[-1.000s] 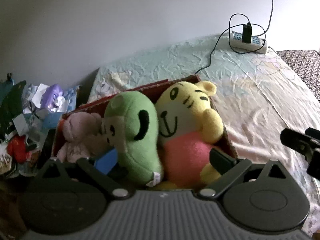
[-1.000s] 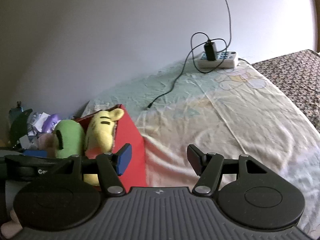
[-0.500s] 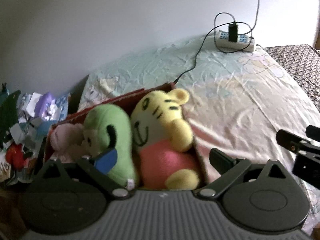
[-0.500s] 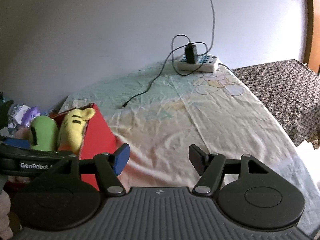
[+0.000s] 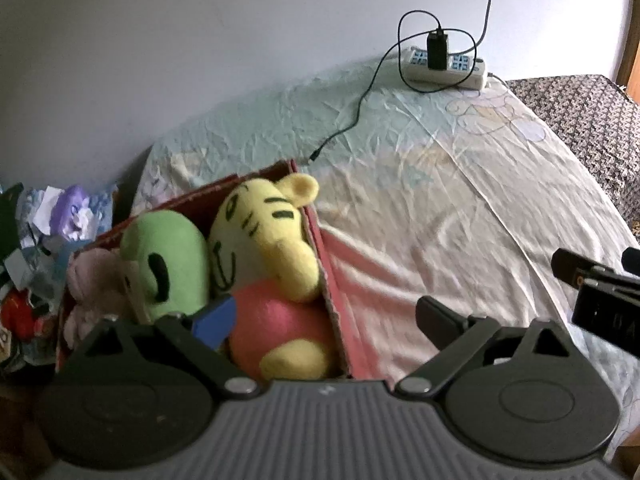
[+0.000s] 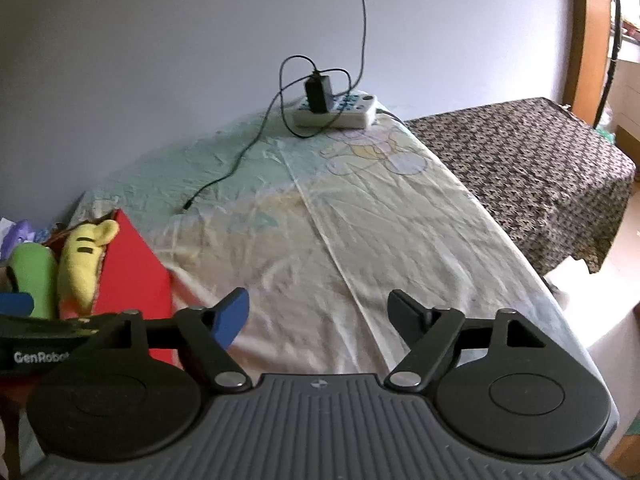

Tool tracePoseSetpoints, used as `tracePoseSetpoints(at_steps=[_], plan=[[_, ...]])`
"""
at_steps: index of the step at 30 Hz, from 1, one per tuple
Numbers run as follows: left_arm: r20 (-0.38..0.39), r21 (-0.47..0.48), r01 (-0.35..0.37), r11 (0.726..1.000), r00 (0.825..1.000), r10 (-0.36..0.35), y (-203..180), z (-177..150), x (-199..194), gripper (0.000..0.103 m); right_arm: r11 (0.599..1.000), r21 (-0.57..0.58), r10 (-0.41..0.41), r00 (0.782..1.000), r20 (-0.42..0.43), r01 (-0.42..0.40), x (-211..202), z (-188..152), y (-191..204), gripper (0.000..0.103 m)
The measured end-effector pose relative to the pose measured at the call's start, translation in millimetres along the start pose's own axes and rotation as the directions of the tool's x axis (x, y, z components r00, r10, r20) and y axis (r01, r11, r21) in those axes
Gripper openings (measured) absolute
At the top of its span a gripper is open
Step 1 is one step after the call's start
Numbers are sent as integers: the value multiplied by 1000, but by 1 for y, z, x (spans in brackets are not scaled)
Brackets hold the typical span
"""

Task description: Organize objects

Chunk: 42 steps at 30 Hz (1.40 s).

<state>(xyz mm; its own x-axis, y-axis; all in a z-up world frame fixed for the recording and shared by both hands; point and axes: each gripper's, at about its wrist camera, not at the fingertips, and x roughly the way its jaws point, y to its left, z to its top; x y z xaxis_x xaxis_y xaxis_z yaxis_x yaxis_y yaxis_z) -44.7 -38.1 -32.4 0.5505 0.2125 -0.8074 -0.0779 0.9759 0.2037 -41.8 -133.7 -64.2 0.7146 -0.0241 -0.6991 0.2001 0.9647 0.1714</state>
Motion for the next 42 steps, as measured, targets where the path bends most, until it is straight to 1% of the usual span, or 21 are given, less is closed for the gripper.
tracePoseSetpoints(at_steps=[3,6,9,12,15,19,27,33,36,40,42], plan=[[-8,-10,-9,1000,1000,9,1,-1,0,96,1000,6,-7,1000,-9,7,2,1,0,81],[-18,-20,-19,1000,1000,18,7,-2,0,96,1000,-8,-15,999,-50,15,9,3,4,82],[-22,-40,-30,999,999,29,16,-2,0,96,1000,-17,3,995,-103,-5,16,6,9,82],[-24,-64,-42,997,999,41,28,-3,-2,96,999,-40,21,991,-135,-26,20,8,18,82],[-26,-81,-53,995,998,51,39,-3,-4,96,995,-84,42,988,-148,-55,17,11,31,82],[-27,-99,-65,993,998,62,57,-4,-6,96,987,-137,62,987,-145,-82,10,20,48,82],[-70,-150,-106,983,993,97,104,-6,-7,96,966,-219,103,981,-166,-139,4,37,89,82],[-112,-181,-155,971,984,136,141,-12,-7,96,950,-232,159,962,-221,-210,4,47,125,82],[-127,-190,-174,966,980,151,155,-16,-7,96,939,-253,167,952,-255,-233,4,47,148,82],[-138,-205,-190,960,977,164,170,-21,-4,96,928,-273,190,952,-241,-254,-1,43,170,83],[-137,-208,-193,959,976,167,177,-23,-3,97,927,-259,207,946,-249,-271,0,41,177,83]])
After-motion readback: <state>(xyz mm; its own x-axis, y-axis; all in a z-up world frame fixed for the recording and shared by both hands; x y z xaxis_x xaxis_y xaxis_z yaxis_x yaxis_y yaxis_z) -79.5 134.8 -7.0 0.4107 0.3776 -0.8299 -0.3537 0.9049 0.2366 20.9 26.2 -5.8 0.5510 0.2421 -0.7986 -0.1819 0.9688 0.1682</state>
